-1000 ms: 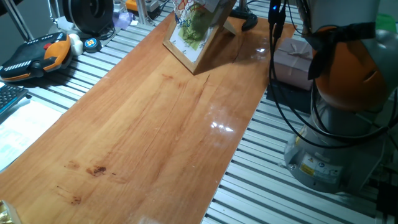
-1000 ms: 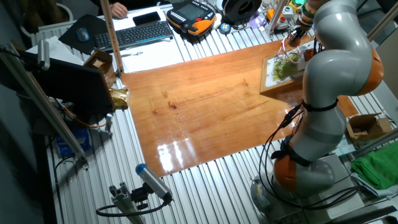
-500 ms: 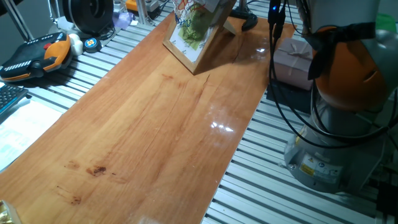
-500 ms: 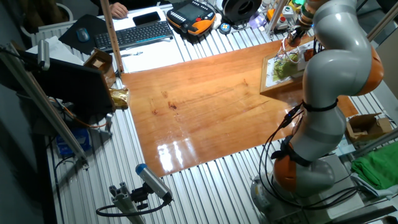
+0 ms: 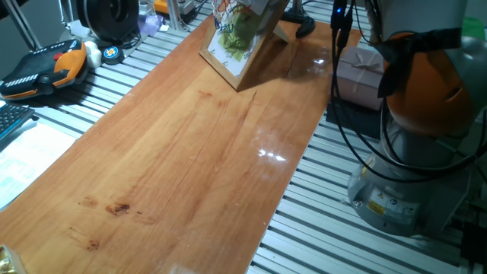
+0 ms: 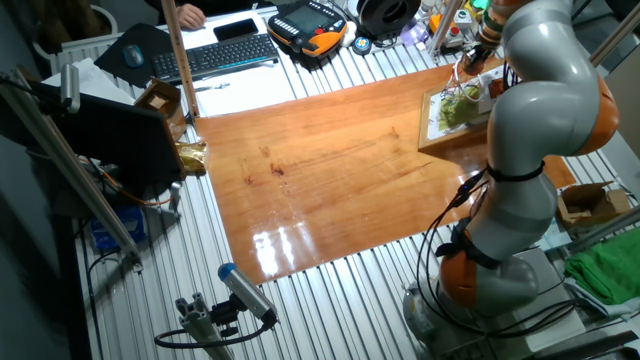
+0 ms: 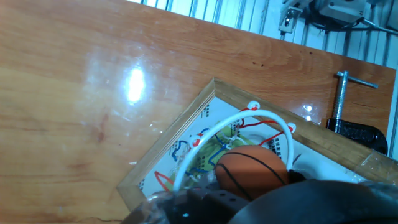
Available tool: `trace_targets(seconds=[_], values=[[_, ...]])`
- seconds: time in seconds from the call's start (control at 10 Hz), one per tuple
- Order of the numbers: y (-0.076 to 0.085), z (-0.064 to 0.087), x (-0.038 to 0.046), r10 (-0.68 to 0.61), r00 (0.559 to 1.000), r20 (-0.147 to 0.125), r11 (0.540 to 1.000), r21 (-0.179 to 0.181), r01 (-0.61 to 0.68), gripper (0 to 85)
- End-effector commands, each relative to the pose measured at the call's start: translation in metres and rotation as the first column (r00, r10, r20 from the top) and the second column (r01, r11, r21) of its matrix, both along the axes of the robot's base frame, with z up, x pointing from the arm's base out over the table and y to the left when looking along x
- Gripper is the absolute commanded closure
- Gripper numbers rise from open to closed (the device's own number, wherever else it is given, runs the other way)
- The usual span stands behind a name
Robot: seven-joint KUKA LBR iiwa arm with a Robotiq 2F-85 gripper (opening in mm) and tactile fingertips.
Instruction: Grab a basketball, release it and shoot it into the basket
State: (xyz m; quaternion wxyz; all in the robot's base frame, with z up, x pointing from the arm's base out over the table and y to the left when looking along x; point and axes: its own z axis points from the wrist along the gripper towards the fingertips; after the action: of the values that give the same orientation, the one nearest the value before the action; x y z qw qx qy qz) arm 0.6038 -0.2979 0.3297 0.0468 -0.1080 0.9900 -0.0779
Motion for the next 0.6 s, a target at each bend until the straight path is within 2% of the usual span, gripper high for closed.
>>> trace_targets(seconds=[0.0,0.4,0.5], values=[[-0.0001,-0.0005,0.0006,0.004,1.0,-0.001,1.0,-0.002,-0.004,13.3],[0.0026,0.0006,0.0022,0.01,1.0,-0.012,1.0,0.007,-0.01,14.3],[0.0066,0.0021,0.0034,0.012,0.999,-0.034,1.0,0.013,-0.011,16.3]])
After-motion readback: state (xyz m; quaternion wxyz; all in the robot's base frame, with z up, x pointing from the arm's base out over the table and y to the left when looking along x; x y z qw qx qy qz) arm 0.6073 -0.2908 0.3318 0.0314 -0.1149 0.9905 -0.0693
